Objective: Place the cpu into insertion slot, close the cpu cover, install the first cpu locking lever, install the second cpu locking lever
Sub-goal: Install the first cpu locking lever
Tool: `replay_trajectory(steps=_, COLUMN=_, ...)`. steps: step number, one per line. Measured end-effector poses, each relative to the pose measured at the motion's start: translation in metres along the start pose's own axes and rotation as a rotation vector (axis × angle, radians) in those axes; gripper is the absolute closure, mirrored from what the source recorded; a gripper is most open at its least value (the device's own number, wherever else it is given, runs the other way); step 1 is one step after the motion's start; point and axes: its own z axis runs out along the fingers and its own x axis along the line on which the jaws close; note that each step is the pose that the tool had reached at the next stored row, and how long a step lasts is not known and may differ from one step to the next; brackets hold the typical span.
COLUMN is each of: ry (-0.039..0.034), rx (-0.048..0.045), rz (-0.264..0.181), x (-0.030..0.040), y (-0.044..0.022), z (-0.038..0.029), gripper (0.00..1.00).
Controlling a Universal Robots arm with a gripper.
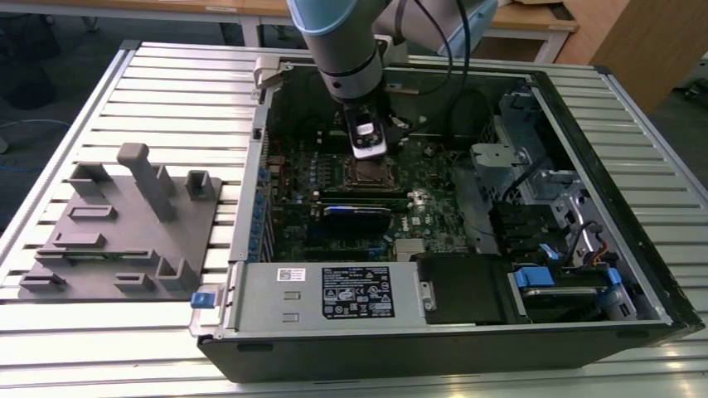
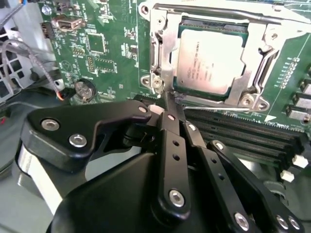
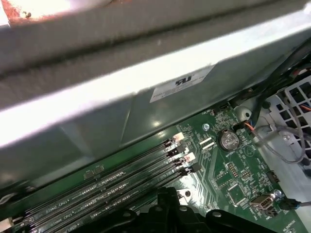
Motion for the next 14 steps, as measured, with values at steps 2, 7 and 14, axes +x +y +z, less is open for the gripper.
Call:
replay_trajectory(steps=2, ry=0.0000, rx=-0.0001, rz=0.000, x=-0.0008, y=0.0011, z=-0.0033, gripper=0.90)
replay_trajectory(steps=7, ry=0.0000, rx=-0.0003, rz=0.000, x=-0.0017, y=0.0025, z=-0.0072, gripper=0.90)
replay_trajectory(steps=14, ry=0.0000, rx=0.0000, rz=0.000, x=0.0071, y=-0.0016, z=-0.0107, gripper=0.90)
